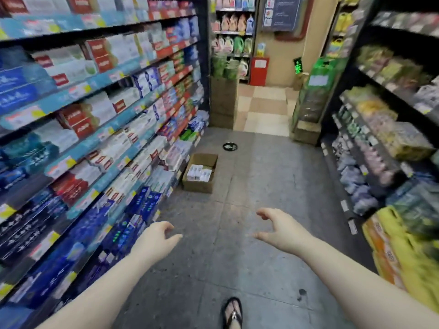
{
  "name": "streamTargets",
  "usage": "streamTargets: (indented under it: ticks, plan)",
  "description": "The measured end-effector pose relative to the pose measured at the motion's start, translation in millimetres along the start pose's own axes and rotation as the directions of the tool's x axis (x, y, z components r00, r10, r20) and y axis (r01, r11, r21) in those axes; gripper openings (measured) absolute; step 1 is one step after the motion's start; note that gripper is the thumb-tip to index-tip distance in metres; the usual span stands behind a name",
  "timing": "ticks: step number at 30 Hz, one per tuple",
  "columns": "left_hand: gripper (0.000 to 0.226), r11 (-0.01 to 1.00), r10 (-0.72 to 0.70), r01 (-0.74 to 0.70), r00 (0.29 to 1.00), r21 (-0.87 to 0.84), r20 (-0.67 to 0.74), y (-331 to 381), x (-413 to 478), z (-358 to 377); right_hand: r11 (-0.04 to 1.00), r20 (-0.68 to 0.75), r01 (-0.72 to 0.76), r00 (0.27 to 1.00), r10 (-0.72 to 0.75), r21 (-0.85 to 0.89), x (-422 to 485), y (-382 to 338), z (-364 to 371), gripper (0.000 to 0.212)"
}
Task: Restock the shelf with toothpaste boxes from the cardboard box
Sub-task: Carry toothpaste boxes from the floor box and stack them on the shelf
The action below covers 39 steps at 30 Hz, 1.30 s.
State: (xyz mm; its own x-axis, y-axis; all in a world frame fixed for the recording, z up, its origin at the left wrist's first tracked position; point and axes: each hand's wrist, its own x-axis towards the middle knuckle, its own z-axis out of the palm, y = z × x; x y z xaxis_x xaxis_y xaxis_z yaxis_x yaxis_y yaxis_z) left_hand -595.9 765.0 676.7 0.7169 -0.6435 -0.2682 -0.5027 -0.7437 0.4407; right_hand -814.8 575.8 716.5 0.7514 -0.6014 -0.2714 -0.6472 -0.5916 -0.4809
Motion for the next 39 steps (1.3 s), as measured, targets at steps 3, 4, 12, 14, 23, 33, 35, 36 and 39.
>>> streamTargets:
  ticks: [3, 4, 12, 14, 23, 33, 35, 36, 39]
  plan:
    - [0.043, 0.999, 0.039, -0.038, 0.999, -0.022, 0.036, 42, 59, 19, 0.999, -0.021, -0.040, 0.999, 0.039, -0.026, 43, 36, -26, 0.065]
    - [0.043, 0.998, 0.049, -0.047, 0.998, -0.032, 0.048, 58, 81, 24, 0.998, -0.019, -0.055, 0.998, 0.054, -0.035, 57, 47, -37, 0.064]
    - [0.047, 0.994, 0.111, -0.108, 0.986, -0.032, 0.122, 184, 223, 37, 0.986, -0.032, -0.167, 0.986, 0.166, -0.018, 166, 126, -120, 0.061]
    - [0.048, 0.993, 0.115, -0.112, 0.984, -0.034, 0.134, 205, 253, 39, 0.985, -0.019, -0.174, 0.985, 0.173, -0.015, 194, 141, -134, 0.062]
    - [0.047, 0.999, 0.001, 0.003, 0.992, -0.035, 0.127, 264, 394, 61, 0.991, 0.091, -0.120, 0.988, 0.125, -0.054, 371, 215, -195, 0.064]
    - [0.049, 0.948, -0.295, 0.302, 0.952, -0.097, 0.077, 312, 530, 54, 0.961, 0.322, 0.149, 0.944, -0.068, -0.232, 604, 234, -280, 0.063]
    - [0.050, 0.932, -0.337, 0.341, 0.940, -0.123, 0.057, 311, 550, 53, 0.947, 0.372, 0.211, 0.922, -0.111, -0.242, 642, 220, -284, 0.063]
    - [0.050, 0.922, -0.360, 0.364, 0.931, -0.136, 0.050, 308, 561, 51, 0.938, 0.394, 0.247, 0.909, -0.138, -0.242, 661, 213, -284, 0.063]
    - [0.049, 0.882, -0.436, 0.437, 0.899, -0.177, 0.045, 292, 600, 47, 0.907, 0.448, 0.352, 0.866, -0.221, -0.232, 721, 190, -281, 0.062]
